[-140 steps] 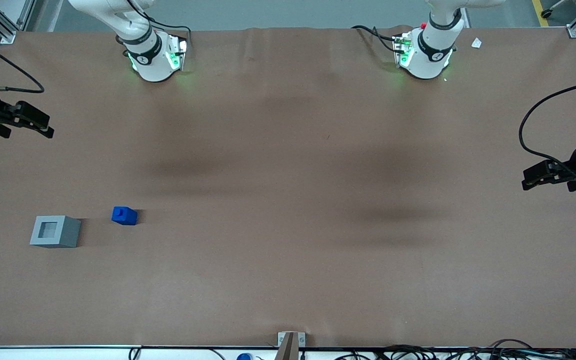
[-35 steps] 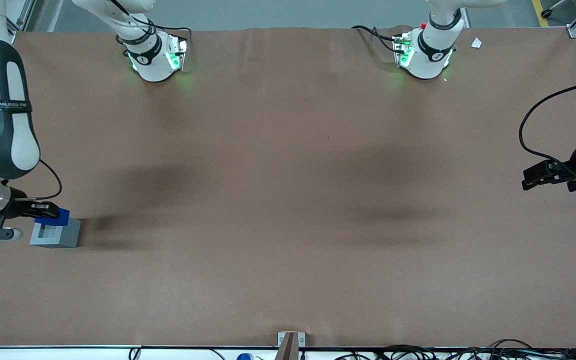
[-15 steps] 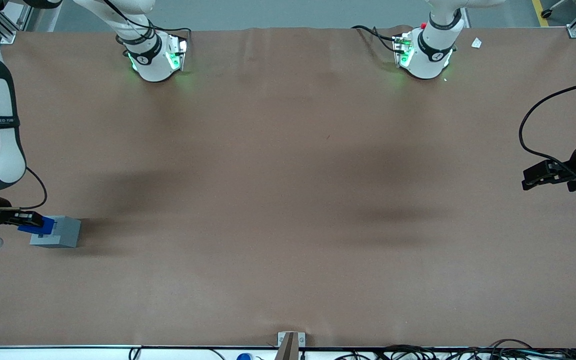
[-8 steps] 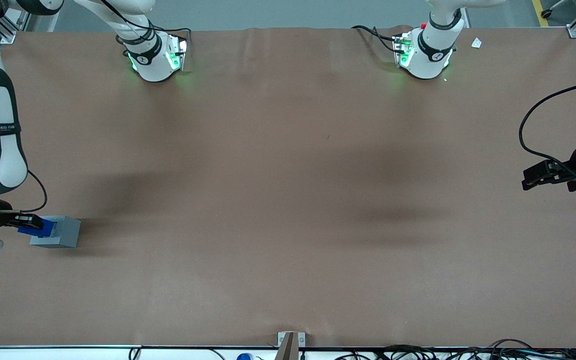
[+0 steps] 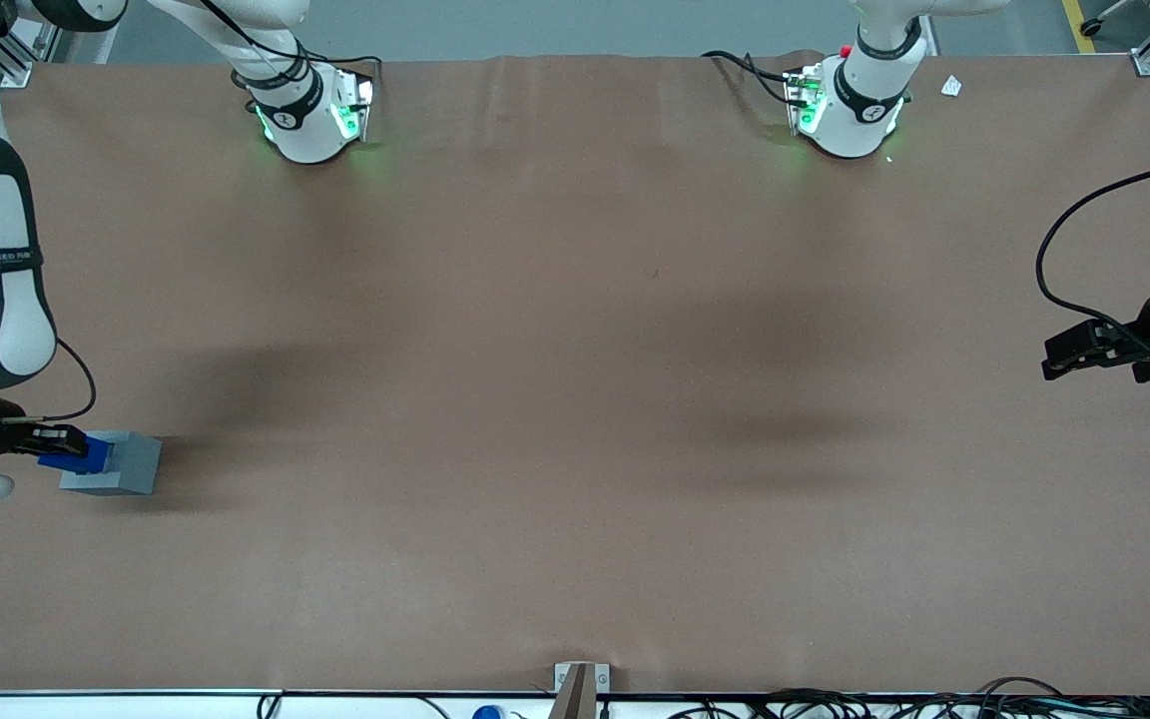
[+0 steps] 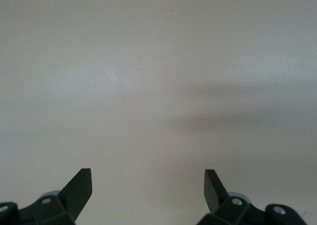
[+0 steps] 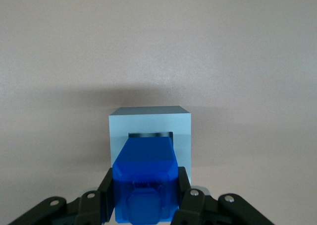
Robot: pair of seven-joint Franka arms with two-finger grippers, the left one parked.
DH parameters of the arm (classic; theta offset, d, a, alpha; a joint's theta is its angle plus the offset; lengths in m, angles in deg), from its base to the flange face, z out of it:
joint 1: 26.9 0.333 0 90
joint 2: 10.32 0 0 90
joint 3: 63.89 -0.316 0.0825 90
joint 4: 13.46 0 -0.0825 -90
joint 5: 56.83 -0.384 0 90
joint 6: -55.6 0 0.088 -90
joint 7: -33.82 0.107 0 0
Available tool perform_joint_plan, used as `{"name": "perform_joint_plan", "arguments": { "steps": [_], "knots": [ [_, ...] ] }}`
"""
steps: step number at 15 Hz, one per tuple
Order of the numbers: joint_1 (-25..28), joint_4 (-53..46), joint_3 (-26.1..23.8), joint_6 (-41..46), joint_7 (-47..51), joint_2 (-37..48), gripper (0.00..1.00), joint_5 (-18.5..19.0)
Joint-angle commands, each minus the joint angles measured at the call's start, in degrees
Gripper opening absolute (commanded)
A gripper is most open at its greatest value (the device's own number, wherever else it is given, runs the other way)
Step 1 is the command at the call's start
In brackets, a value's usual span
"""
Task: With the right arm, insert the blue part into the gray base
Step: 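Lower the blue block into the gray base's square hole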
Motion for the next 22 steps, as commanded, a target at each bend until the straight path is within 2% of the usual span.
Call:
{"name": "perform_joint_plan", "arguments": {
  "steps": [1, 22],
  "knots": [
    [-0.83, -1.01, -0.67, 0.07, -1.02, -0.85, 0.04, -0.37],
    [-0.74, -0.74, -0.76, 0.86, -0.49, -2.51, 0.04, -0.37]
  ]
}}
